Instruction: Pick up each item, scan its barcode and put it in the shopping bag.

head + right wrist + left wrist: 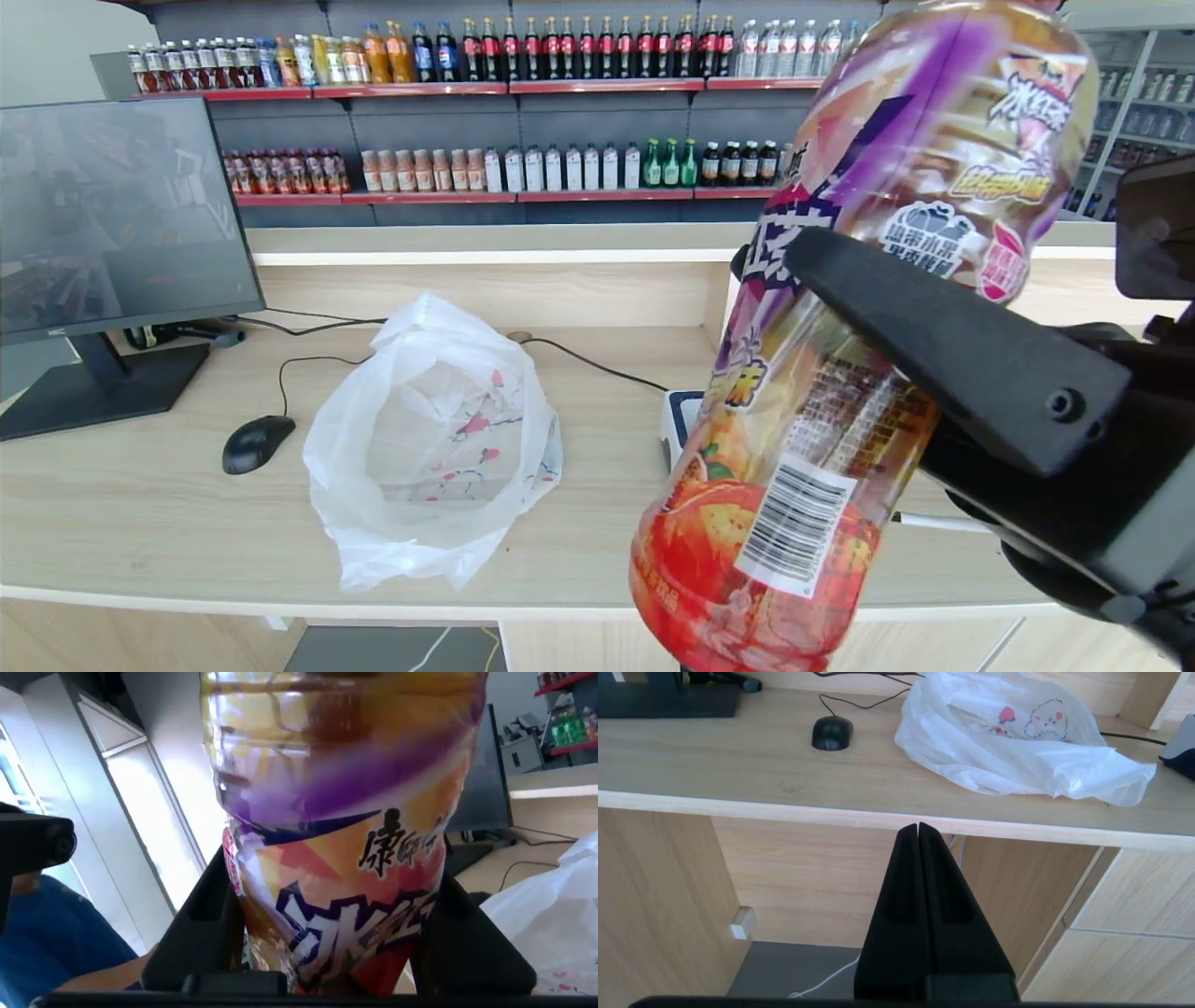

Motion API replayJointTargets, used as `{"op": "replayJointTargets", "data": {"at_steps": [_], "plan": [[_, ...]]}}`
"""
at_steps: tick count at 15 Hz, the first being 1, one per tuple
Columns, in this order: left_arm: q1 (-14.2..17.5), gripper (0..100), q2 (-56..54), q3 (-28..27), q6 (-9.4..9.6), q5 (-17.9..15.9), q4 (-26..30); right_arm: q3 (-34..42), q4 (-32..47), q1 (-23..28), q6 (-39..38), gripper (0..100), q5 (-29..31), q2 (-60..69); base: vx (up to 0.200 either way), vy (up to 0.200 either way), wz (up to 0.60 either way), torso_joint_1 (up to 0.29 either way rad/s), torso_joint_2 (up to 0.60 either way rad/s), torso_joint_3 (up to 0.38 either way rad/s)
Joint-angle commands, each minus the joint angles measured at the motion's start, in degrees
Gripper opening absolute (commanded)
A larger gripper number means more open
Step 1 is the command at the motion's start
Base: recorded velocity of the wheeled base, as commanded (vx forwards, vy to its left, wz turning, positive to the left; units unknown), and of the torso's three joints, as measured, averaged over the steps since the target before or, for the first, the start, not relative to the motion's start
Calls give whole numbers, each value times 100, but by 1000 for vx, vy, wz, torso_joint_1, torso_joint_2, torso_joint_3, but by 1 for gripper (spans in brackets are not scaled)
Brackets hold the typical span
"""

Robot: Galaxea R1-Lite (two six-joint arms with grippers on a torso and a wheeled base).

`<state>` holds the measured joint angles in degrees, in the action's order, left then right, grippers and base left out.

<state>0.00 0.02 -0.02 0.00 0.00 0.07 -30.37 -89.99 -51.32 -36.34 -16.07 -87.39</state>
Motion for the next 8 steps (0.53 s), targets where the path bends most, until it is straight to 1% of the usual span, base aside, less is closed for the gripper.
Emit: {"op": "replayJointTargets", "data": {"at_steps": [1,8], "plan": [[0,0,-2,2,0,0,1,-13,-1,35,-5,0,-10,-23,0,0,0,0,0,0],[0,0,-2,2,0,0,1,31,-1,35,-22,0,-10,-23,0,0,0,0,0,0]]}}
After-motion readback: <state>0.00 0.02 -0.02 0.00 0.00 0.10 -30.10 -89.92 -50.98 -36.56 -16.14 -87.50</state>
